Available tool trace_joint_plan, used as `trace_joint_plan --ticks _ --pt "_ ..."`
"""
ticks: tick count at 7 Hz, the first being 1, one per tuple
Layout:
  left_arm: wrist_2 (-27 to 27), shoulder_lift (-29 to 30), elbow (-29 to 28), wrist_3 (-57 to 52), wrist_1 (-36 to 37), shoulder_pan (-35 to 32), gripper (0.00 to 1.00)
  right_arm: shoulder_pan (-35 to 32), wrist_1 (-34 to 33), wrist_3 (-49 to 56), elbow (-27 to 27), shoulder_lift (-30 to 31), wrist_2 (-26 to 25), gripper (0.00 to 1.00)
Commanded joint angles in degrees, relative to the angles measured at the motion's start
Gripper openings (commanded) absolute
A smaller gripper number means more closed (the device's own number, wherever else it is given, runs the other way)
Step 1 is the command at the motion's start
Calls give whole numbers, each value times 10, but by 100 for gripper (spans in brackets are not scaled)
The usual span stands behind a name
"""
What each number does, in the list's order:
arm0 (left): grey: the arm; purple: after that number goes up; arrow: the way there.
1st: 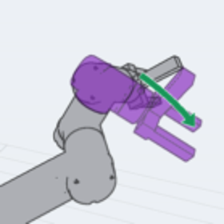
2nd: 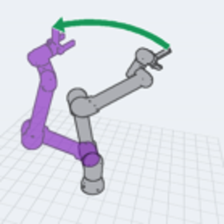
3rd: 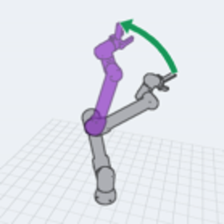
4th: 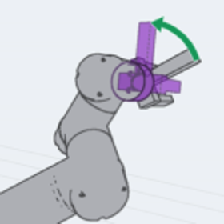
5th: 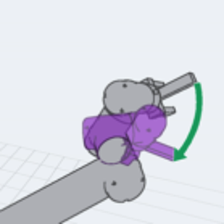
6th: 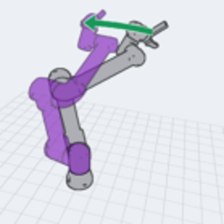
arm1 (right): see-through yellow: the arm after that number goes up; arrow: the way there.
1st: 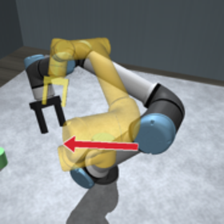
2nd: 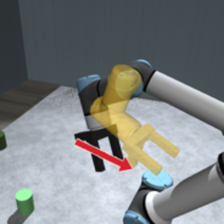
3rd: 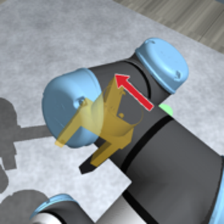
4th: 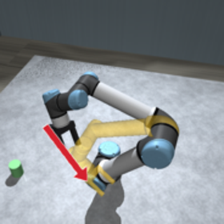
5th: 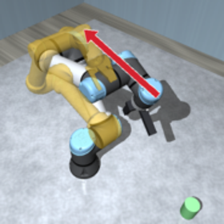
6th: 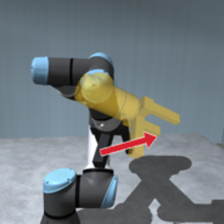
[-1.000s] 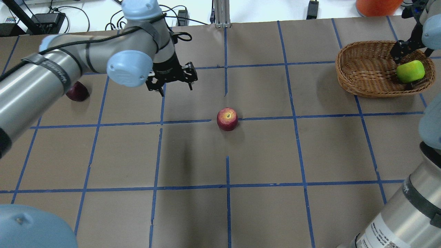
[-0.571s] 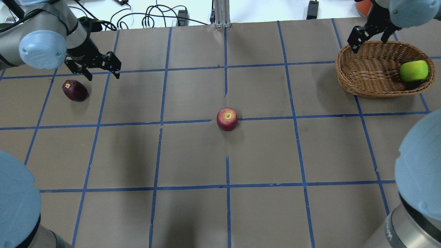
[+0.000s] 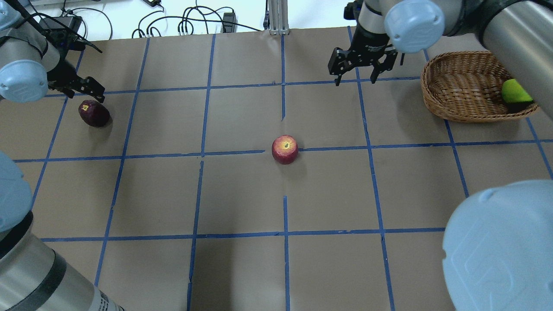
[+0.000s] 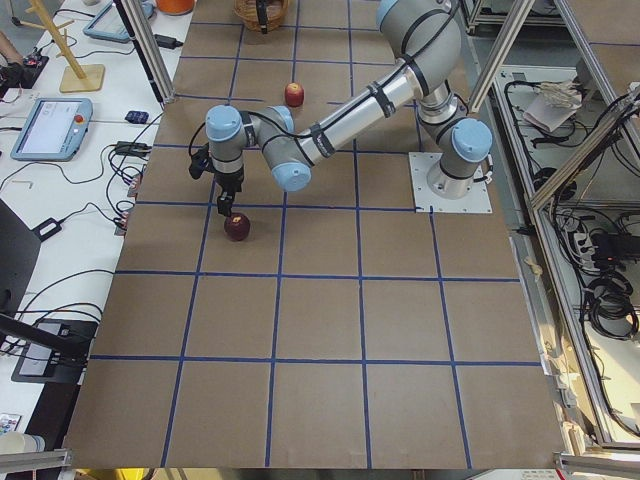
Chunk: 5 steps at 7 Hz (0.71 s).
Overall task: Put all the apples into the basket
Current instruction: 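Withdraw the right gripper from the basket while the left moves to the dark apple, then grasp the red apple with the right gripper while the left grasps the dark apple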
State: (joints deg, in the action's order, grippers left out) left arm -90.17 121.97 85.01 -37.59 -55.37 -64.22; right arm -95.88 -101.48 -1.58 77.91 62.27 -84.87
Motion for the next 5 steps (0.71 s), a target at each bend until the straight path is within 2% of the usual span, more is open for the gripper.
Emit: trace_joint_plan --ticks 1,2,4,5 --pt "0 38 -1 -28 33 10 100 -86 -16 -123 18 -30 29 100" --pt "3 55 1 -27 33 10 100 -104 -16 -162 19 -39 52 100" --pt "-5 72 1 -28 37 10 100 -113 -18 -182 33 -62 62 100" --pt "-36 72 -3 -25 36 9 79 -114 -27 -183 37 -72 62 100"
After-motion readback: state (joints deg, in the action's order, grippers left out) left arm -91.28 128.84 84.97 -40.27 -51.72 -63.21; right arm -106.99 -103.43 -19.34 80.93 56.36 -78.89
